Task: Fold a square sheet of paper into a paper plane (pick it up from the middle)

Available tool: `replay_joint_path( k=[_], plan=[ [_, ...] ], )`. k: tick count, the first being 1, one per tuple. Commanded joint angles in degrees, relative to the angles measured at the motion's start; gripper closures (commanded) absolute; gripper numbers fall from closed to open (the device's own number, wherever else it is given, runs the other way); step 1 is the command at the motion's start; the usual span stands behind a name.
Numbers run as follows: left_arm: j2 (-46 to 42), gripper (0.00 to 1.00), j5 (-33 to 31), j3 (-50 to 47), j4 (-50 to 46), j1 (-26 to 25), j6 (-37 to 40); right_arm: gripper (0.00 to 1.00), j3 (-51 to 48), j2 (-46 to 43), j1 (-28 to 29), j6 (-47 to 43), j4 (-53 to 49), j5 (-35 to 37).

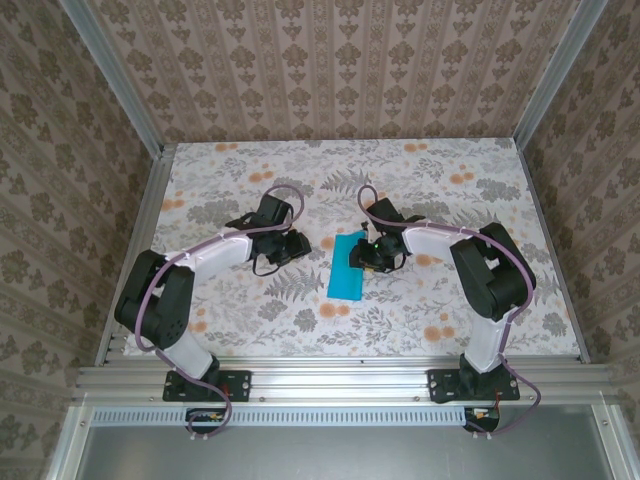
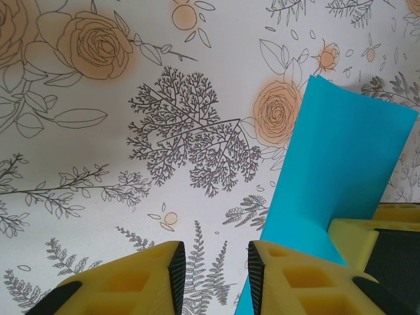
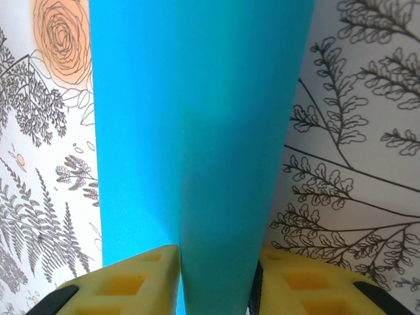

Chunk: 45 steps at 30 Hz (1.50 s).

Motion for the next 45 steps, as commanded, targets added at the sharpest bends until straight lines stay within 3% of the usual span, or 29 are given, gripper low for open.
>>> replay_joint_path(
  k=[1, 16, 33, 45],
  plan=[
    [0.1, 0.66, -0.3, -0.3, -1.3, 0.4, 0.5, 0.65, -0.8, 2.4, -0.4, -3.3, -2.4, 2.3],
    [0.3, 0.66, -0.2, 0.1, -1.6, 0.1, 0.5, 0.69, 0.5, 4.0, -0.4, -2.9, -4.0, 4.6],
    [1.1, 0.66, 0.6, 0.6, -1.5, -0.4, 0.8, 0.64, 1.7, 5.6, -0.4, -2.9, -5.4, 5.3],
    [5.2, 0.67, 8.7, 2.6, 4.9, -3.6, 1.7, 0.6, 2.0, 6.5, -0.4, -2.5, -6.0, 5.9]
  ],
)
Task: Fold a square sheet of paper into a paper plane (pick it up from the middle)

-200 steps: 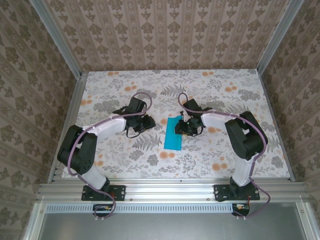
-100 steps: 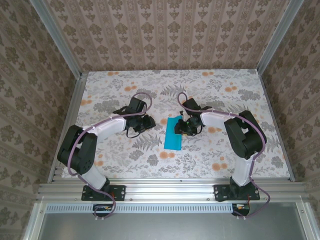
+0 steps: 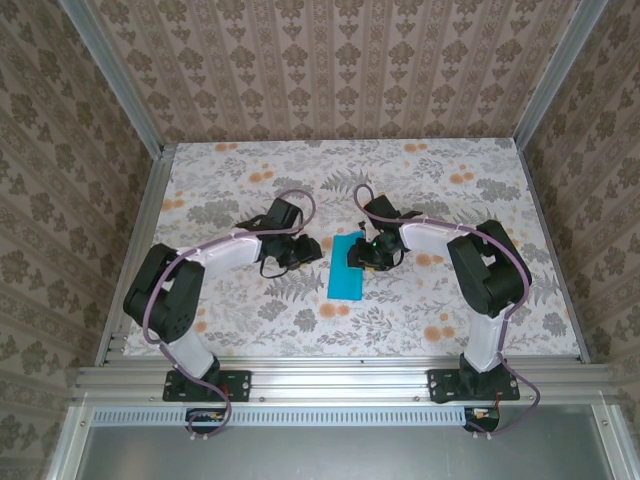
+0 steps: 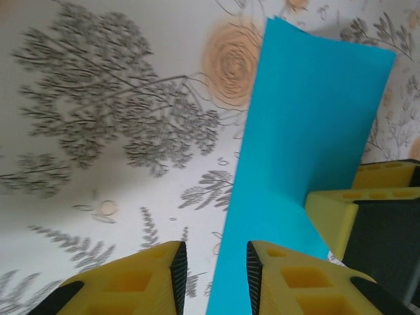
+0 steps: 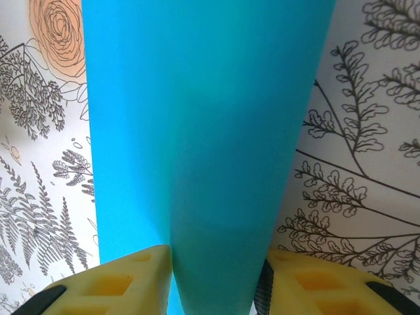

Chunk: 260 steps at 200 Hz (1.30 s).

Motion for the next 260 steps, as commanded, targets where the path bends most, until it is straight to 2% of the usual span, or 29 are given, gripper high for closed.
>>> replay_joint_path(
  k=[1, 52, 209, 260],
  plan=[
    [1.7, 0.68, 3.4, 1.8, 2.5, -0.7, 0.9, 0.6, -1.1, 4.6, -0.4, -0.5, -2.1, 6.3],
    [3.8, 0.7, 4.7, 2.6, 3.9, -1.9, 0.2, 0.64, -1.3, 4.7, -0.4, 0.0, -2.0, 6.9],
    [7.5, 0.76, 7.3, 4.7, 5.3, -3.6, 0.0, 0.66, -1.4, 5.1, -0.4, 0.2, -1.6, 6.6],
    [9.7, 0.82, 8.2, 5.9, 5.1, -4.3, 0.2, 0.66, -1.4, 5.2, -0.4, 0.2, -1.4, 6.4]
  ],
)
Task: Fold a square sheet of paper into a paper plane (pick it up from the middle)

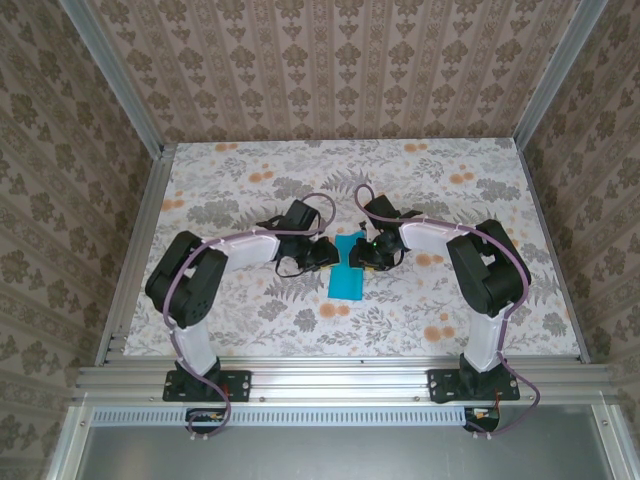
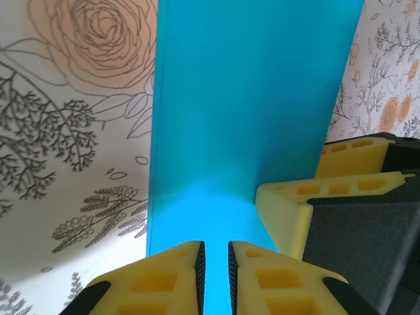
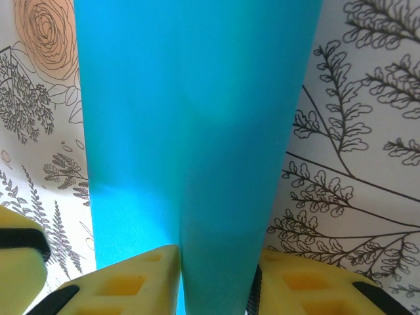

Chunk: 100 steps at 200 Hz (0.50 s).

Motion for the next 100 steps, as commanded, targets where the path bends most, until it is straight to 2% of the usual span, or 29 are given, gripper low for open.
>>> replay_joint_path(
  k=[1, 100],
  plan=[
    [1.8, 0.82, 1.5, 1.9, -0.1, -0.5, 0.3, 0.66, -1.7, 4.9, -0.3, -0.2, -0.9, 5.9],
    [6.5, 0.88, -0.4, 4.0, -4.2, -1.2, 1.4, 0.66, -1.5, 5.3, -0.2, -0.2, -0.8, 5.4]
  ],
)
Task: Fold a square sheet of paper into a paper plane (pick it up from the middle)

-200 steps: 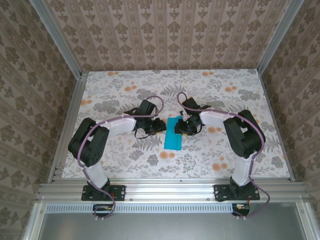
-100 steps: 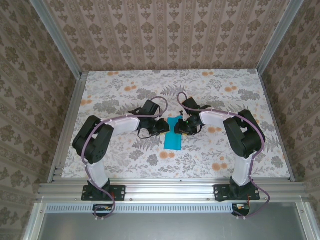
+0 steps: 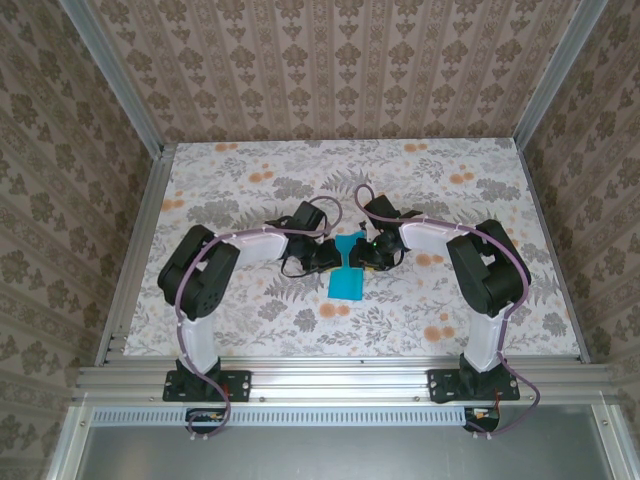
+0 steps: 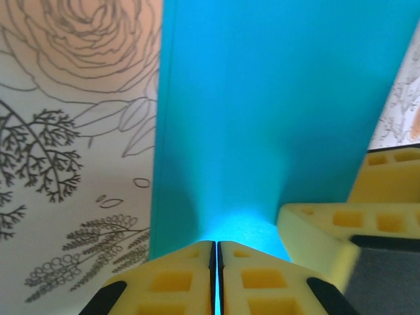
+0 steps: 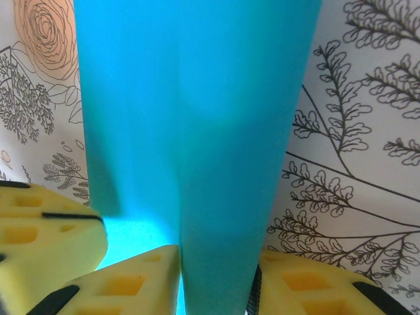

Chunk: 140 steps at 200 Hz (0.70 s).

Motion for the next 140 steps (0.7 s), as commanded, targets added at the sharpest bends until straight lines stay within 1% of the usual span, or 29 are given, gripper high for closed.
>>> replay_joint_path(
  k=[1, 56, 75, 97, 119, 140],
  plan=[
    [1.7, 0.88, -0.4, 1.4, -2.9, -0.3, 1.3, 0.66, -1.5, 5.2, -0.2, -0.2, -0.8, 5.4],
    [3.3, 0.89, -2.1, 1.3, -5.3, -0.3, 2.0, 0.65, -1.3, 4.3, -0.2, -0.4, -0.7, 4.9],
    [3.4, 0.9, -2.9, 0.9, -6.4, -0.4, 2.3, 0.62, -0.8, 2.7, -0.2, -0.2, -0.8, 4.0],
    [3.6, 0.9, -3.3, 0.4, -6.9, -0.3, 2.4, 0.56, -0.3, -0.5, -0.2, 0.9, -0.6, 3.4],
    [4.1, 0.9, -3.4, 0.4, -7.1, -0.4, 2.5, 0.51, -0.5, -4.9, -0.3, 2.0, -0.7, 4.8],
    [4.5, 0.9, -3.6, 0.5, -7.3, -0.5, 2.5, 0.49, -1.2, -9.0, -0.3, 2.1, -0.7, 5.9]
  ],
)
